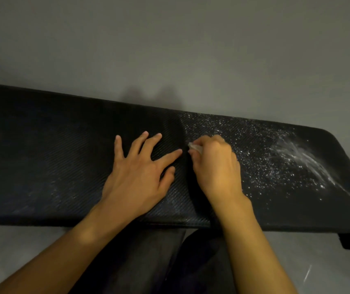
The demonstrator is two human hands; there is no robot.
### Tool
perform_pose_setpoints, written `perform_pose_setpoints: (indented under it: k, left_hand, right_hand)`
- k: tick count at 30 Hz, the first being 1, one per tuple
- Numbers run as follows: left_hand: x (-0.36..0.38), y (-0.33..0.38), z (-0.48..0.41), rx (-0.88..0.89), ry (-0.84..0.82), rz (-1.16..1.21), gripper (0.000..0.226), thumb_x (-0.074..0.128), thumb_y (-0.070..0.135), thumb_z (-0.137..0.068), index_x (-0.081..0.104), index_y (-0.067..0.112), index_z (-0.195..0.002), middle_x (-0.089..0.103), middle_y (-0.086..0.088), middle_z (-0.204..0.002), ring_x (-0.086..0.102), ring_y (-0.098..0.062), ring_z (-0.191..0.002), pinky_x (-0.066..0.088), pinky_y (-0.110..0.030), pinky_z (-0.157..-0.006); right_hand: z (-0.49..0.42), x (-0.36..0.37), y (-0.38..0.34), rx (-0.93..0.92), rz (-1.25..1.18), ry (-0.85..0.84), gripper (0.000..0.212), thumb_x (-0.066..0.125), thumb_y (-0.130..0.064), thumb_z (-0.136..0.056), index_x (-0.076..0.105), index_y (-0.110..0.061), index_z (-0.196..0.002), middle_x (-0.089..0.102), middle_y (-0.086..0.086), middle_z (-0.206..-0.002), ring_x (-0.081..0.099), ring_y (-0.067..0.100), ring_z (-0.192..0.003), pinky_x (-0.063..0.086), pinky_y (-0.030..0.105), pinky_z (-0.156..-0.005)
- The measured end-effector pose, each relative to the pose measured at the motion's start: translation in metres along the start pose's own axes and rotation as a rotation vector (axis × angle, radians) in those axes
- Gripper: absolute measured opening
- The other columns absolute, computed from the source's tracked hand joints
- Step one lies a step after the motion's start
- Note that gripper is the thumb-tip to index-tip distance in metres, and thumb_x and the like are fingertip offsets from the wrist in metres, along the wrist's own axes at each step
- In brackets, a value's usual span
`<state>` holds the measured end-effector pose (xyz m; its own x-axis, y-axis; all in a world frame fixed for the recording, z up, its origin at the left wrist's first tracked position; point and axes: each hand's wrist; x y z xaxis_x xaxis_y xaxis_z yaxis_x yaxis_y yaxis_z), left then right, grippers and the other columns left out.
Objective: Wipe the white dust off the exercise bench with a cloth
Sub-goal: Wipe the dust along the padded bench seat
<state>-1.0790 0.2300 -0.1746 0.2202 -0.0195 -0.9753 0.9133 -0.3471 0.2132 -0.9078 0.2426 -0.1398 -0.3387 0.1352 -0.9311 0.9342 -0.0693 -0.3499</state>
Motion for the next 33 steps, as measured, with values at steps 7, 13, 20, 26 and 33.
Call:
perform_pose_setpoints:
  k: [7, 13, 20, 26, 33]
  left_hand:
    - [0.002, -0.001, 0.000, 0.001, 0.010, 0.007, 0.055, 0.023, 0.059, -0.099, 0.039, 0.050, -0.151, 0.033, -0.008, -0.164, 0.022, -0.033, -0.155, 0.012, -0.077, -0.117]
    - [0.000, -0.001, 0.000, -0.045, 0.006, 0.015, 0.058, 0.025, 0.063, -0.096, 0.035, 0.051, -0.152, 0.029, -0.004, -0.166, 0.016, -0.030, -0.157, 0.004, -0.079, -0.116]
    - [0.001, -0.001, -0.002, -0.053, -0.003, 0.003, 0.061, 0.023, 0.064, -0.096, 0.031, 0.049, -0.155, 0.025, -0.005, -0.167, 0.014, -0.032, -0.157, 0.005, -0.079, -0.116]
    - [0.002, -0.001, -0.002, -0.055, -0.003, 0.008, 0.062, 0.025, 0.063, -0.096, 0.033, 0.045, -0.155, 0.027, -0.006, -0.167, 0.016, -0.033, -0.157, 0.008, -0.080, -0.115]
    - [0.001, 0.001, -0.002, -0.065, 0.003, 0.011, 0.063, 0.028, 0.061, -0.096, 0.040, 0.040, -0.154, 0.031, -0.007, -0.166, 0.019, -0.033, -0.156, 0.009, -0.080, -0.115]
  right_hand:
    - [0.027, -0.011, 0.019, -0.045, -0.143, -0.063, 0.015, 0.065, -0.036, -0.094, 0.071, -0.029, -0.106, 0.066, -0.006, -0.107, 0.067, 0.019, -0.094, 0.056, 0.043, -0.082]
    - [-0.005, 0.000, -0.002, -0.071, -0.074, -0.041, 0.022, 0.062, -0.032, -0.097, 0.069, -0.024, -0.116, 0.062, 0.003, -0.113, 0.067, 0.029, -0.095, 0.056, 0.044, -0.080]
    - [-0.011, 0.000, 0.000, -0.007, -0.074, -0.007, 0.023, 0.062, -0.032, -0.097, 0.070, -0.018, -0.115, 0.063, 0.008, -0.113, 0.066, 0.032, -0.097, 0.056, 0.044, -0.082]
    - [-0.010, 0.002, -0.010, -0.060, -0.125, -0.054, 0.020, 0.064, -0.028, -0.097, 0.071, -0.019, -0.112, 0.066, 0.004, -0.111, 0.067, 0.023, -0.097, 0.055, 0.036, -0.083]
    - [-0.048, 0.010, -0.007, -0.002, -0.062, 0.036, 0.022, 0.063, -0.030, -0.097, 0.071, -0.016, -0.112, 0.066, 0.011, -0.113, 0.066, 0.032, -0.099, 0.049, 0.034, -0.081]
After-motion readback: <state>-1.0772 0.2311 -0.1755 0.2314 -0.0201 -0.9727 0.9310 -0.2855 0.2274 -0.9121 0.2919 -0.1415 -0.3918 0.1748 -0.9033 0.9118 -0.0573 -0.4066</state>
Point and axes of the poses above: each hand's wrist, its own z-axis away from the middle knuckle, its own x-axis out of the palm, y = z × x
